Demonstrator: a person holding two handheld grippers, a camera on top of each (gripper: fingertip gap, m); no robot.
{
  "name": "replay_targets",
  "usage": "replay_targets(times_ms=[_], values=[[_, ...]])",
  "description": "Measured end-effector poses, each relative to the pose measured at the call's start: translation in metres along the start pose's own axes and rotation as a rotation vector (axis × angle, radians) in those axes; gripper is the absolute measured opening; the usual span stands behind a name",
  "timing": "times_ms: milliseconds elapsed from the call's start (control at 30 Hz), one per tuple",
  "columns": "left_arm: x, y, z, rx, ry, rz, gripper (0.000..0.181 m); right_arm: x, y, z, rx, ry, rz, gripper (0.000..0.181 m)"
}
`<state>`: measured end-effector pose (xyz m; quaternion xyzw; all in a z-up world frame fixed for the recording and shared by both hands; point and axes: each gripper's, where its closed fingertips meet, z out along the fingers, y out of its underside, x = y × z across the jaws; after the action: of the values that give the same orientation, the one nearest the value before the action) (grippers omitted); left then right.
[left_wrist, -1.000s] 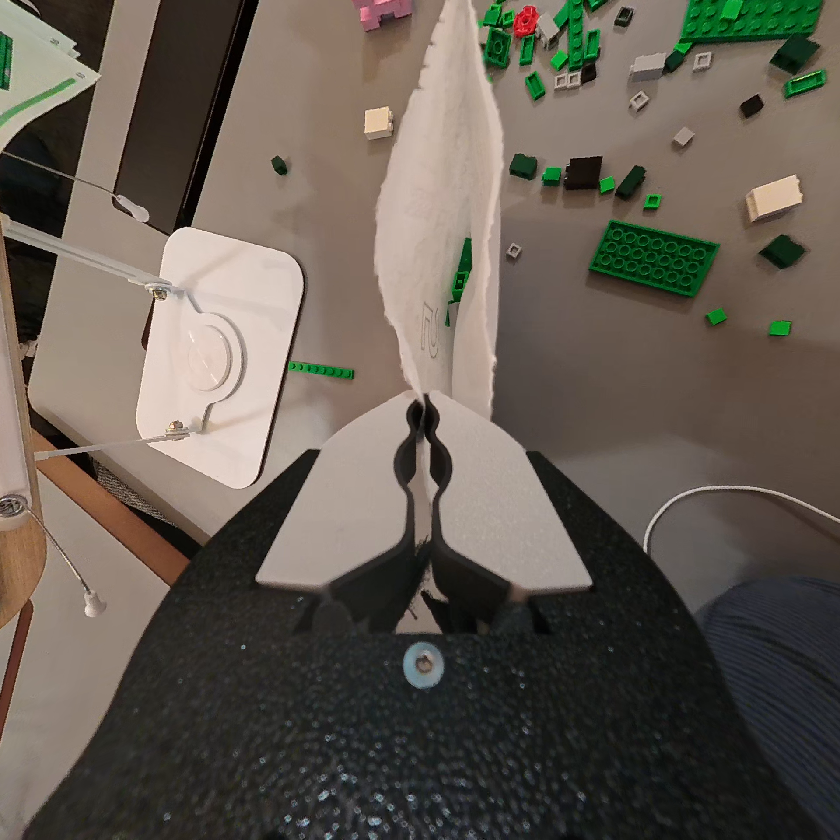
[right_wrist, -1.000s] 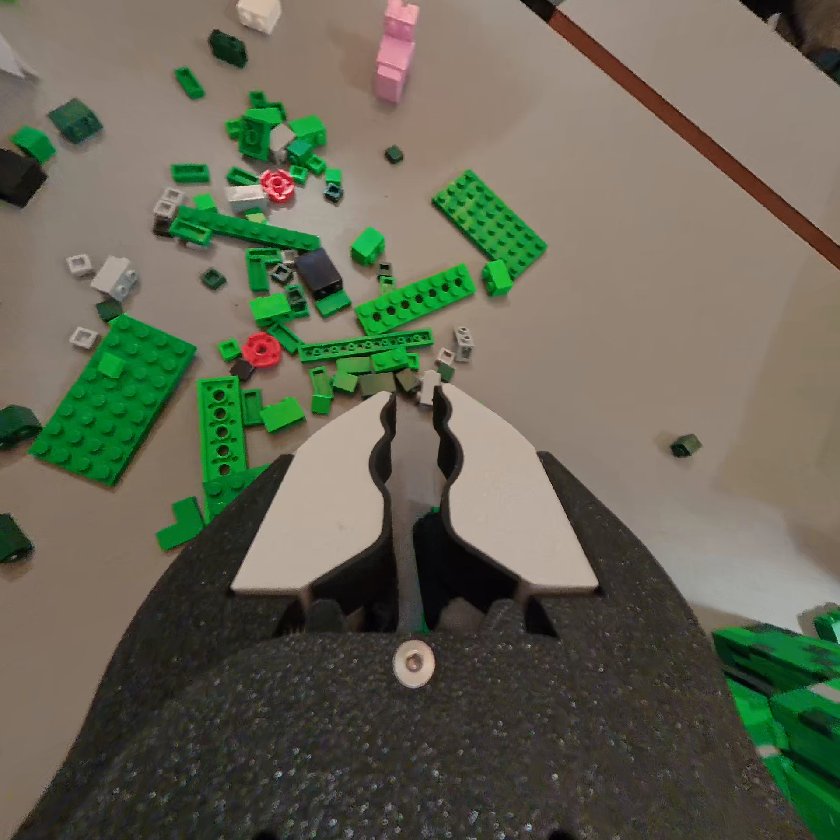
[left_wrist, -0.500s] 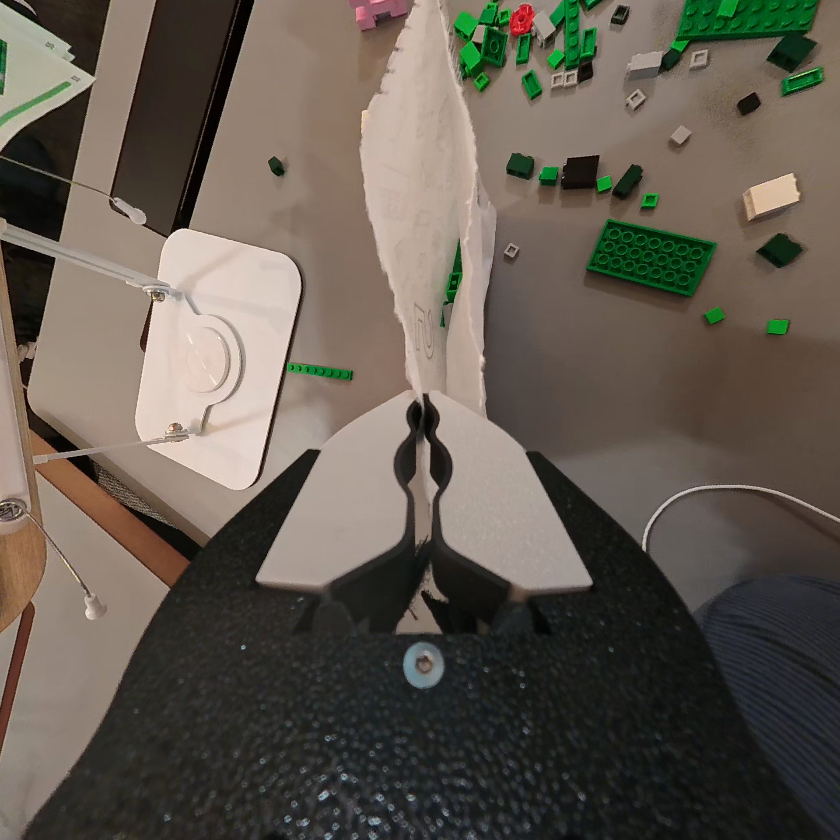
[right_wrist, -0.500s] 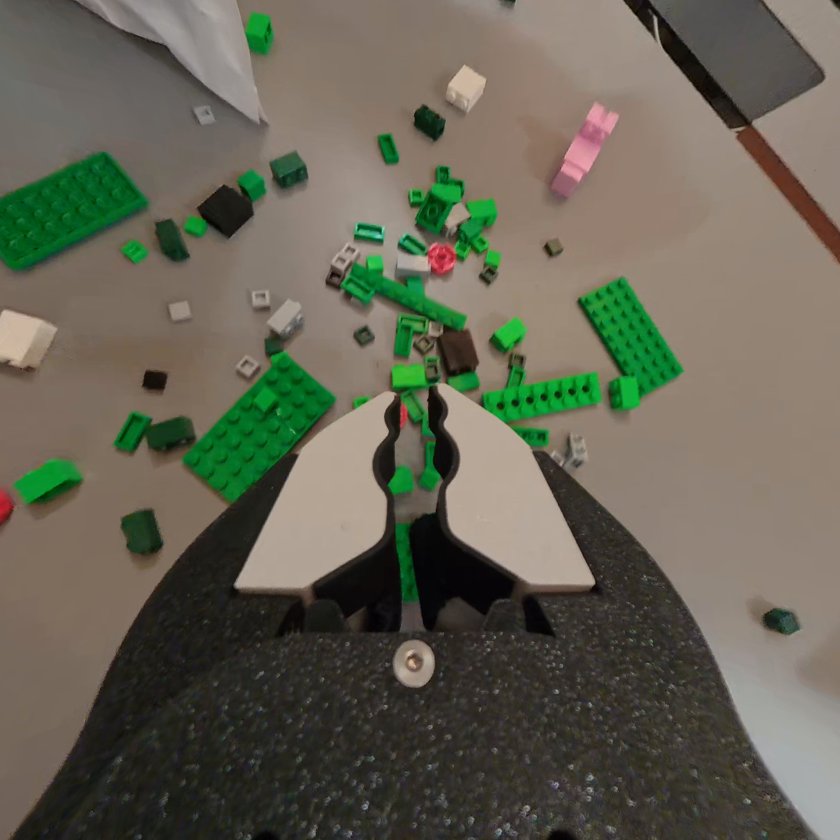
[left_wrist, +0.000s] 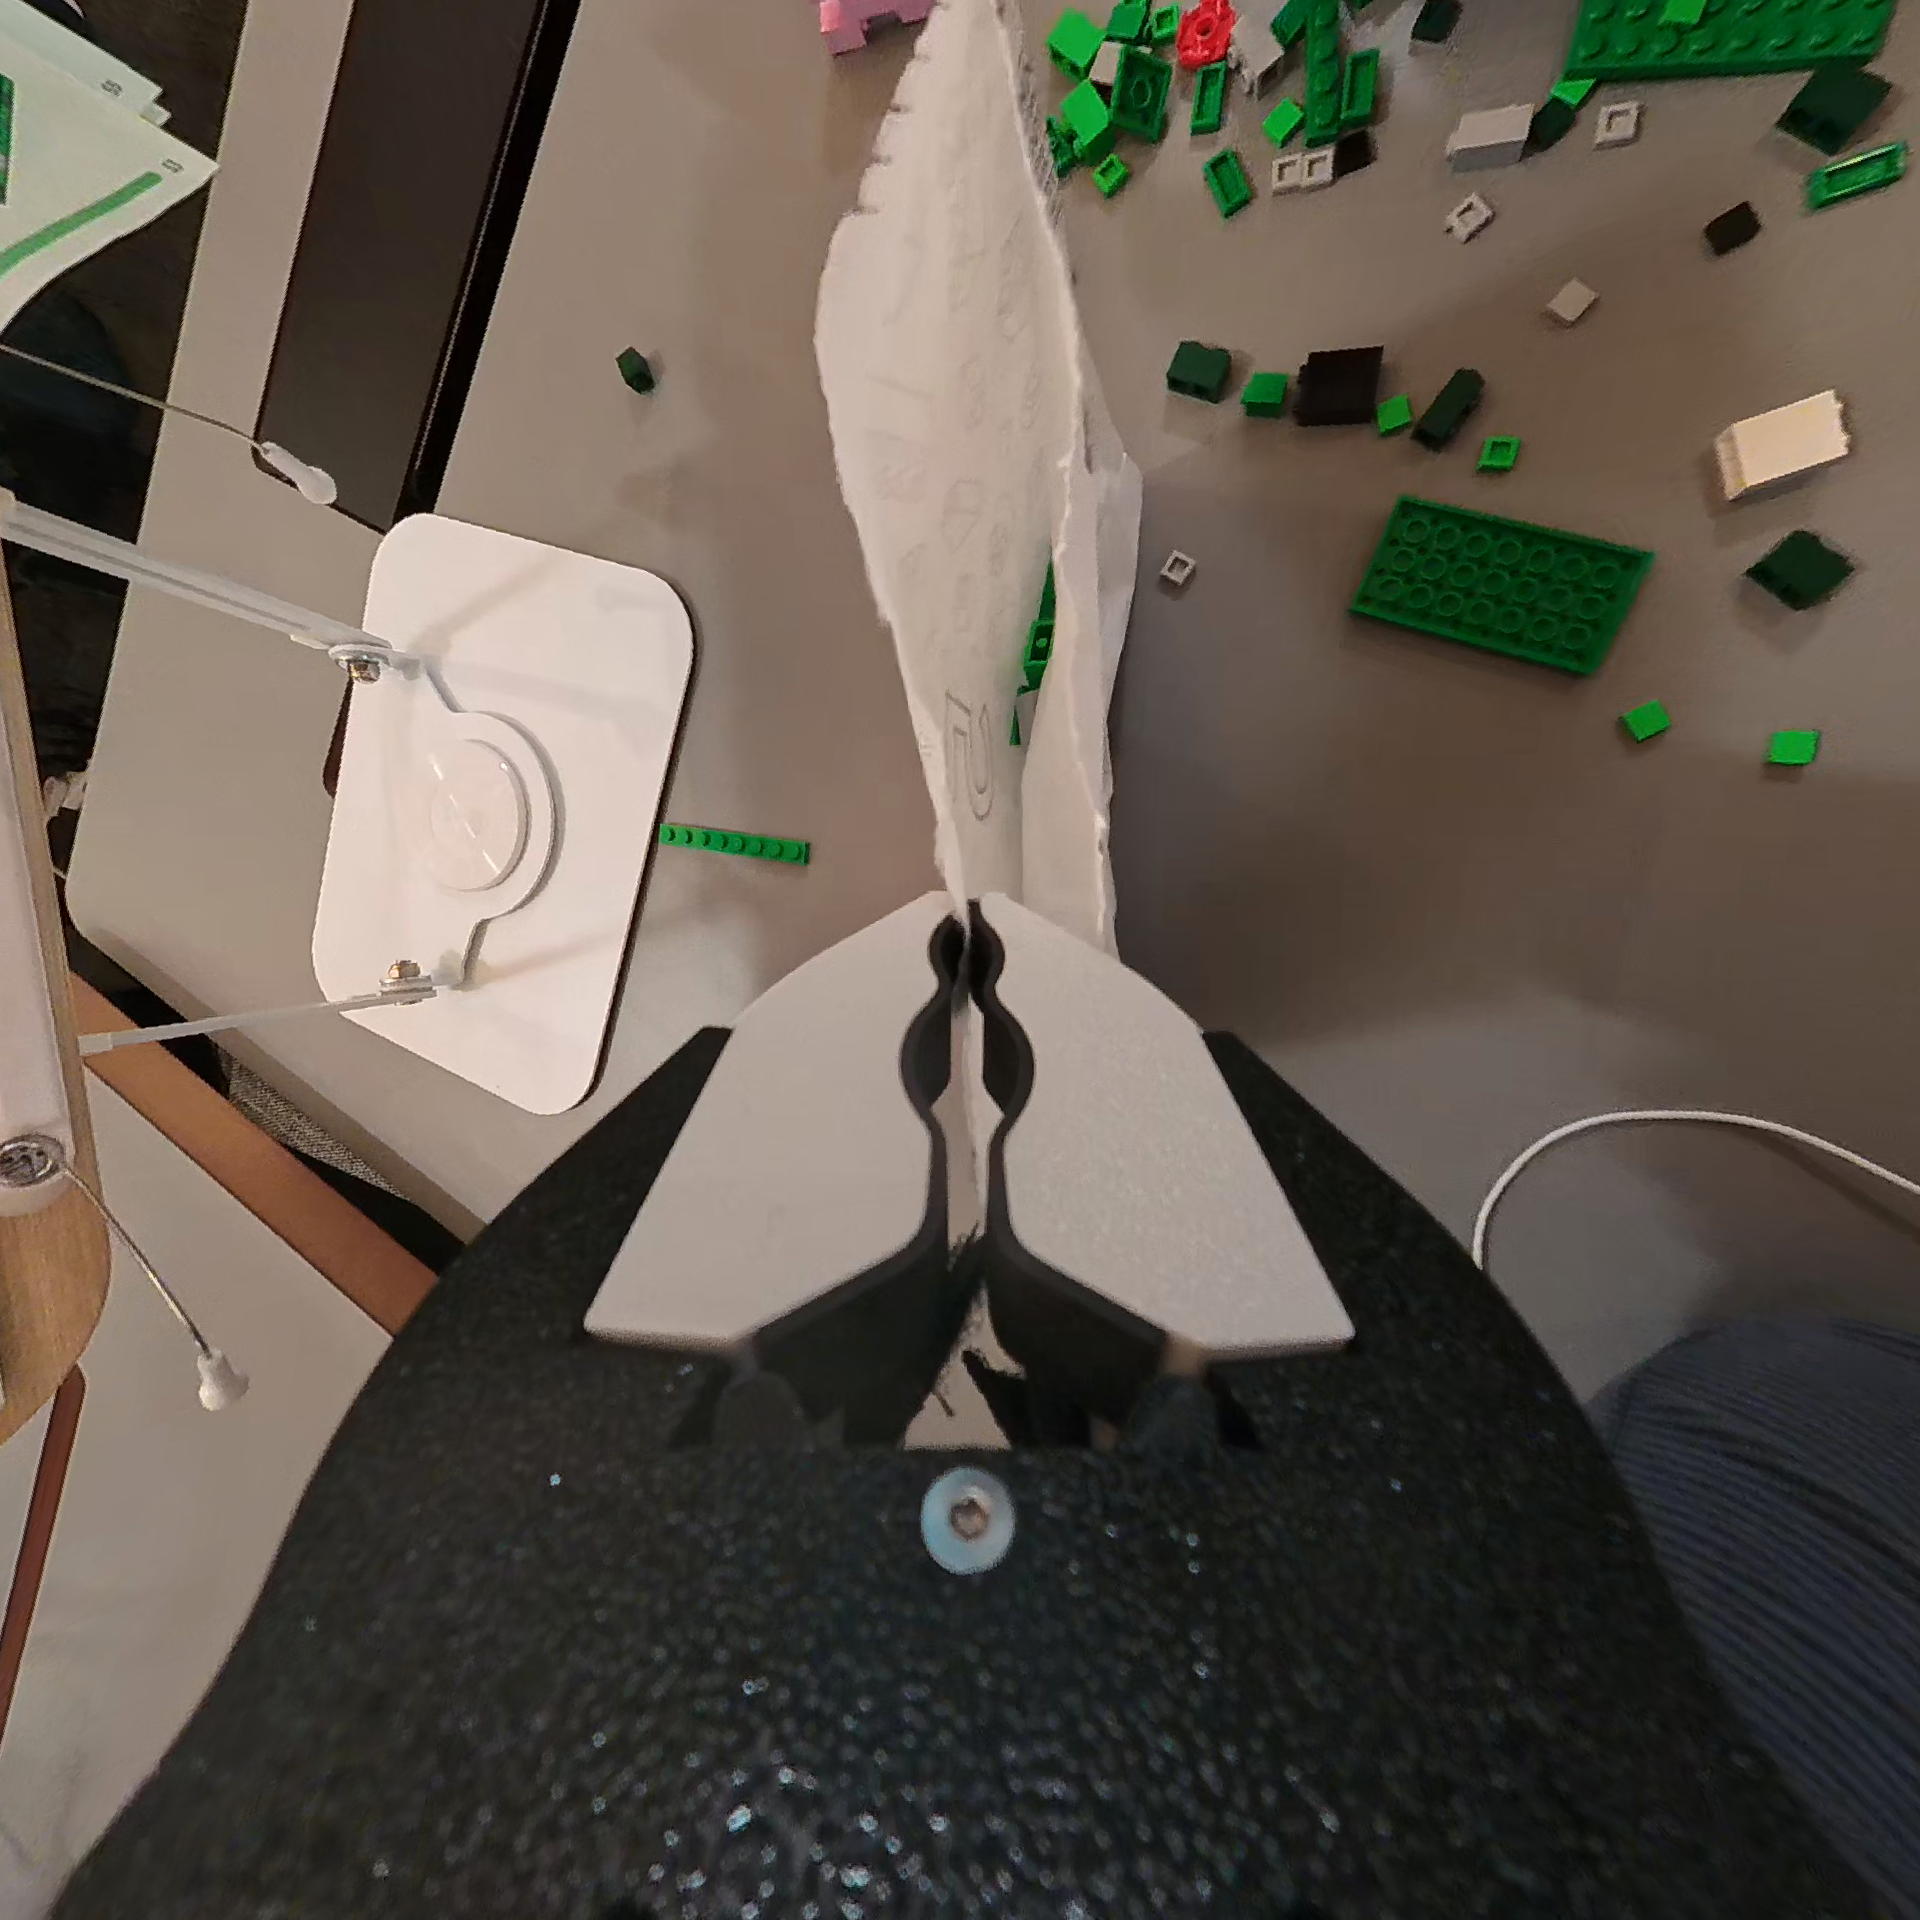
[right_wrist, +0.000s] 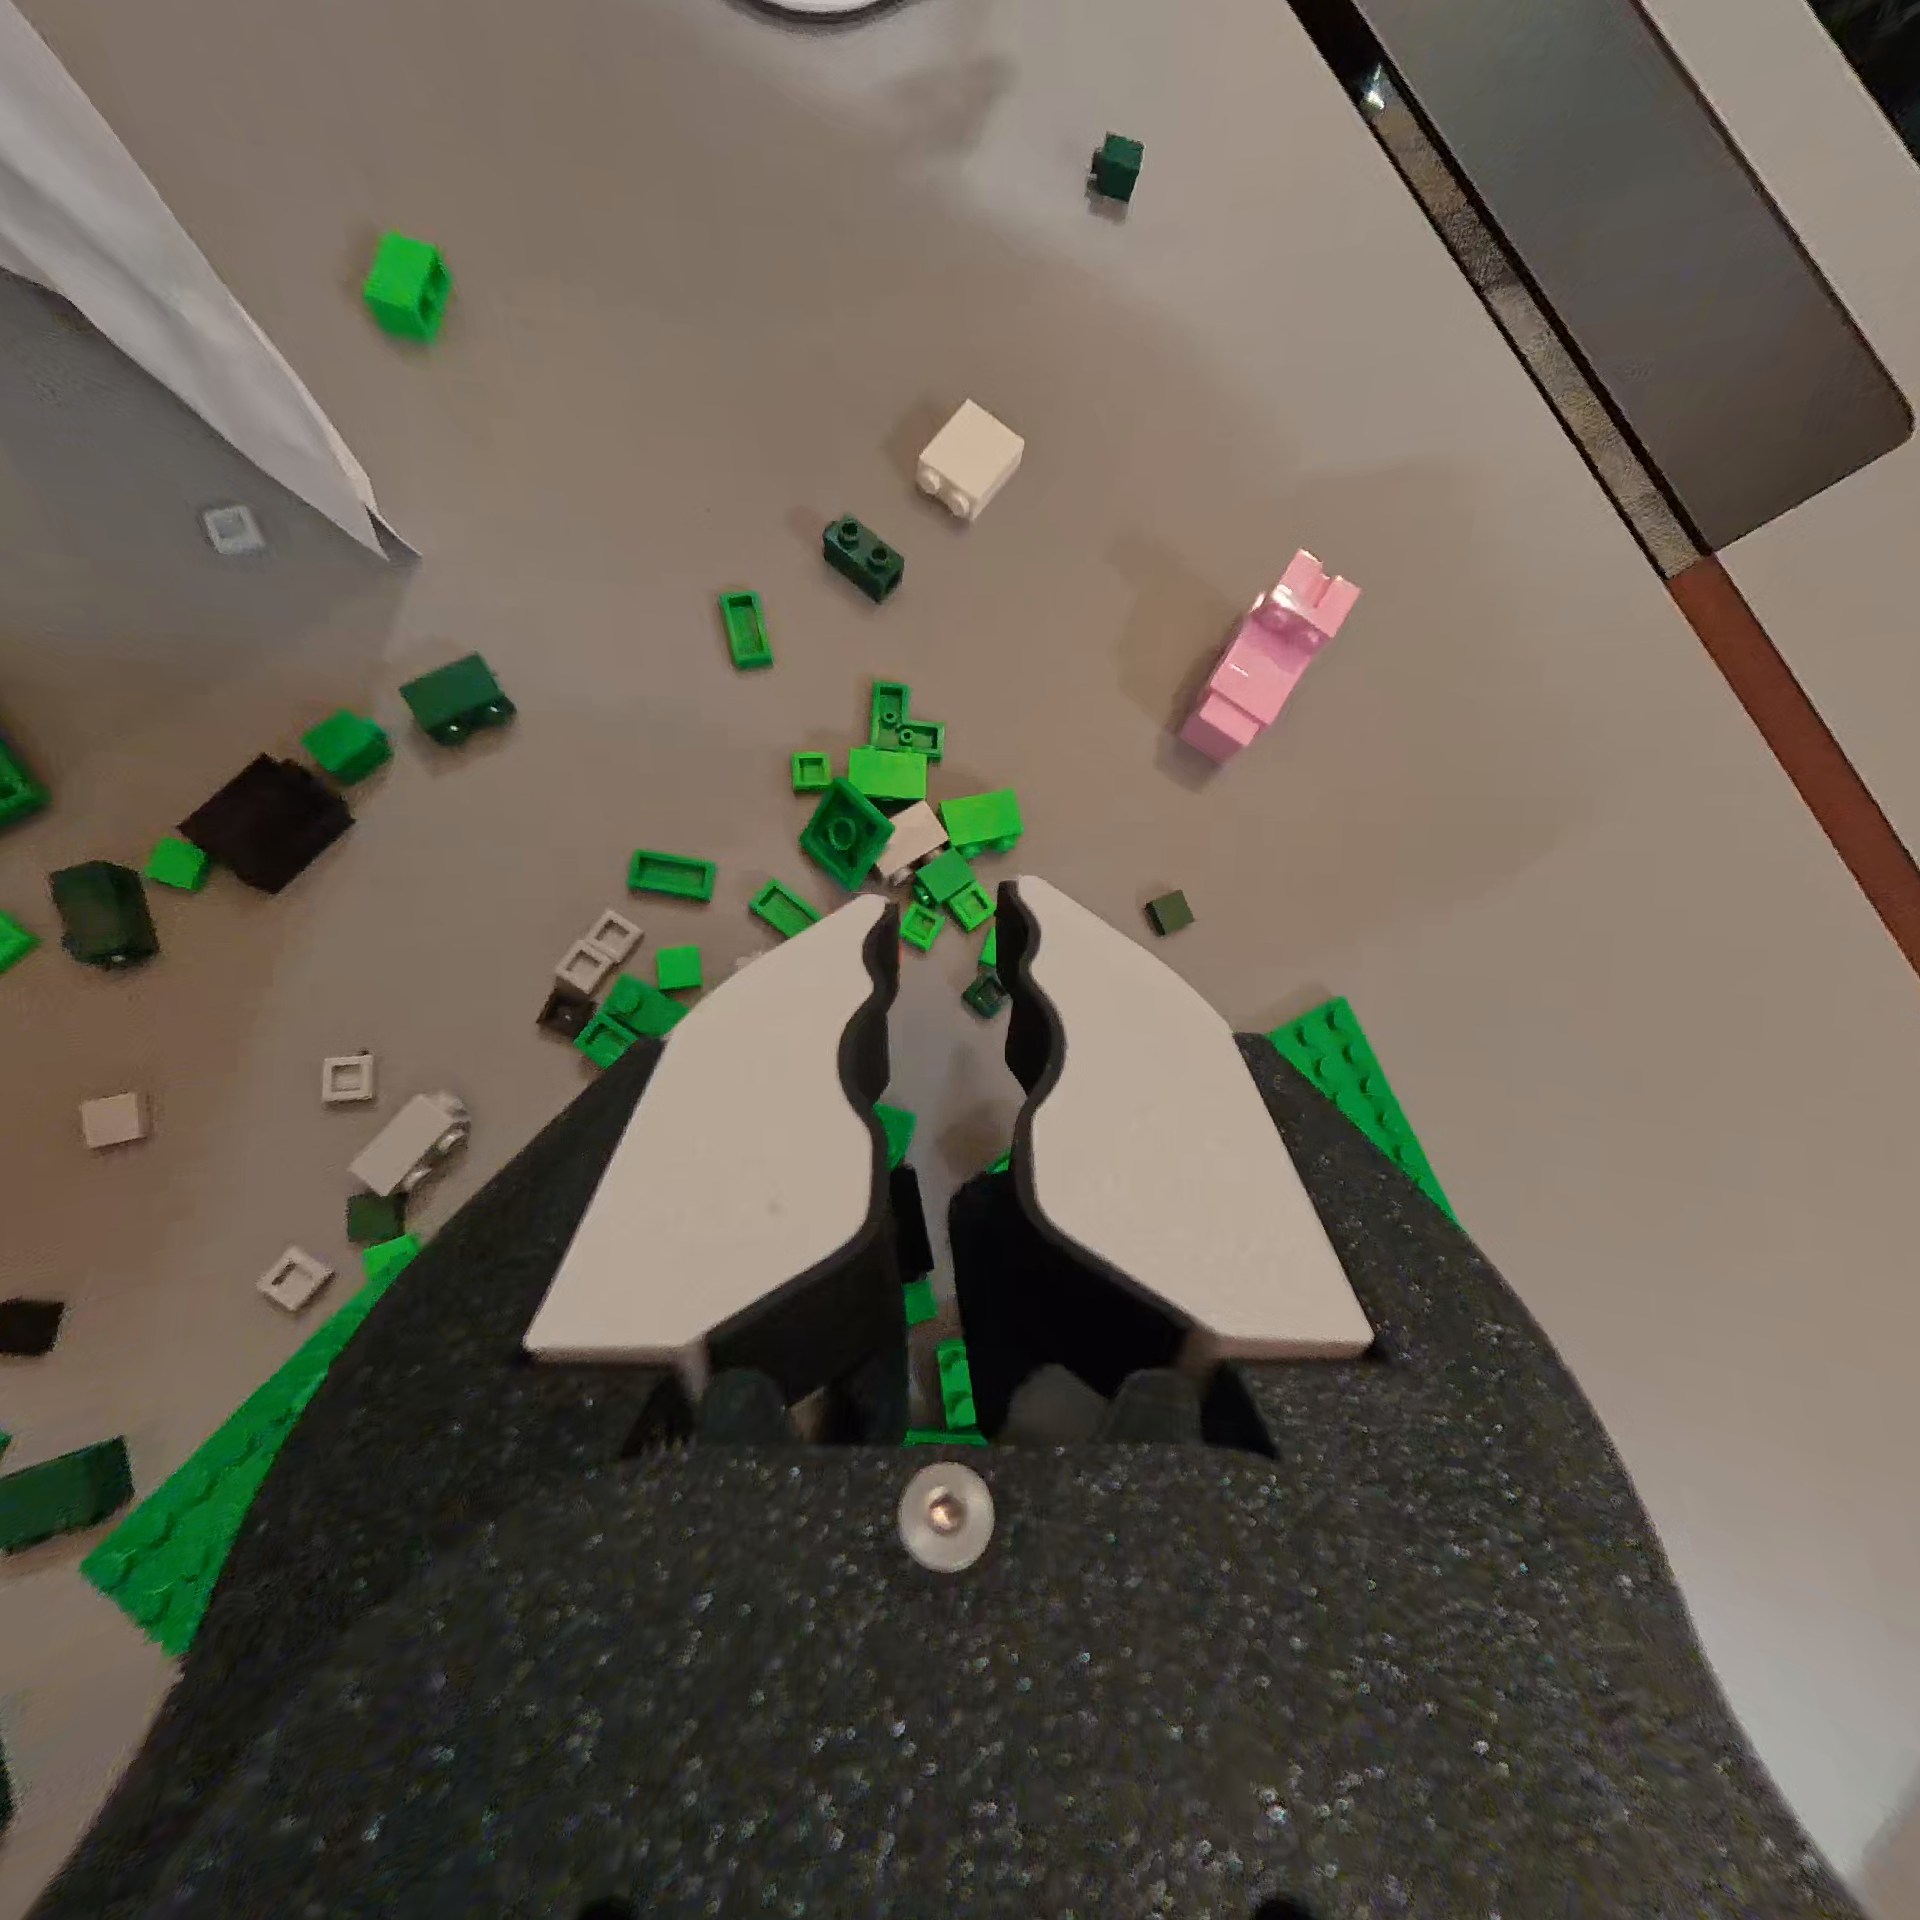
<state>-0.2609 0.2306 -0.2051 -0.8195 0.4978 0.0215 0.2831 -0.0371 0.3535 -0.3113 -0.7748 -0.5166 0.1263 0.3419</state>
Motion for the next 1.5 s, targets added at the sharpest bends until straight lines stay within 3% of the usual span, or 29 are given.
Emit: replay_targets(times_ms=[533,1000,1233,1500], values=[[0.001,0.001,0.001,-0.009,0.004,0.0,0.0,0.003,0.006,0.014,-0.023,0.012,-0.012,0.014],[0.002,0.0,0.003,-0.017,0.008,0.002,0.0,0.0,0.003,0.025,-0.003,-0.103,0.038,0.012],[0.002,-0.001,0.003,-0.016,0.008,0.005,0.0,0.004,-0.014,0.0,0.083,-0.063,-0.003,0.012],[0.002,-0.003,0.001,-0.001,0.006,0.016,0.0,0.009,-0.039,-0.06,0.191,0.023,-0.049,0.012]])
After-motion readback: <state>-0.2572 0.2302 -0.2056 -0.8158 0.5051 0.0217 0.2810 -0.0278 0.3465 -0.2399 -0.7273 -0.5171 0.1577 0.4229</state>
